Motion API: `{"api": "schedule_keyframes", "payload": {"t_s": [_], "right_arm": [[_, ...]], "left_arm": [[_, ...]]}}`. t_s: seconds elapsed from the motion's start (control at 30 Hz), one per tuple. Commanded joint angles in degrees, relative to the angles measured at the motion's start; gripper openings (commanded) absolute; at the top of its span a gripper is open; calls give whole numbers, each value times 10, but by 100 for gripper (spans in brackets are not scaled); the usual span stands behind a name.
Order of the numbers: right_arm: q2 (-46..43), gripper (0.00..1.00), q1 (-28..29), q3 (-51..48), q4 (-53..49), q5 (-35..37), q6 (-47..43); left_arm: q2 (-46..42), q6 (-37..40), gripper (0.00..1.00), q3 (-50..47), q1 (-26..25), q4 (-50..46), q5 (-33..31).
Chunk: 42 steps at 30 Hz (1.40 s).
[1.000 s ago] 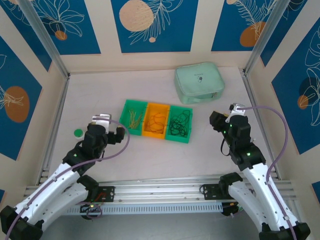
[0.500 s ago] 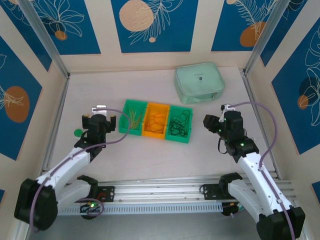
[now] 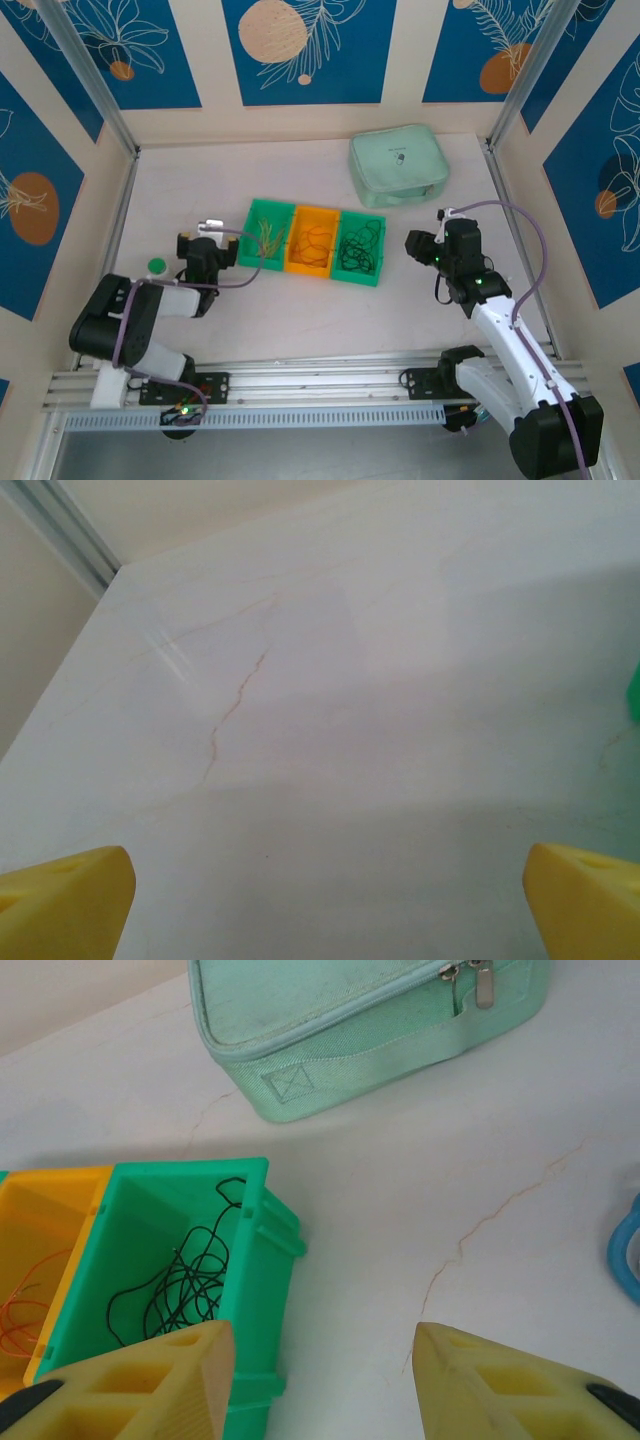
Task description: Untangle the cables
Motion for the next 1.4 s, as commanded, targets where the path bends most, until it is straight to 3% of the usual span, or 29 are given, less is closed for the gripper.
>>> {"api": "schedule_keyframes", "payload": {"t_s": [0.0,0.2,0.33,0.4,0.47,0.53,0.67,0.93,1.1,1.37], "right_arm": [[2,51,-10,-18,32,7,-17],[18,51,-32,-62,114,29,-45],[37,54,-62,-79,161,25,-64],[48,55,-82,-84,180,10,-63],[61,55,-102,-90,201,-9,-56],[71,55,-117,-95,219,-24,-45],[92,55,-131,-107,266,-32,-43],[171,55,-137,-153,467,-14,-77],[256,57,-136,-186,631,-9,-100],[374,57,-122,-203,796,-58,-150]], "left_arm": [[4,13,99,-4,7,102,10],[4,-4,99,36,35,19,63],[12,-29,99,76,89,-59,206],[12,-34,99,75,100,-58,240],[20,-27,99,42,102,1,258],[39,-25,99,-9,102,128,261],[42,-28,99,-55,101,216,255],[34,-23,99,7,101,87,269],[34,-21,99,3,101,94,270],[34,-21,99,5,101,89,272]]}}
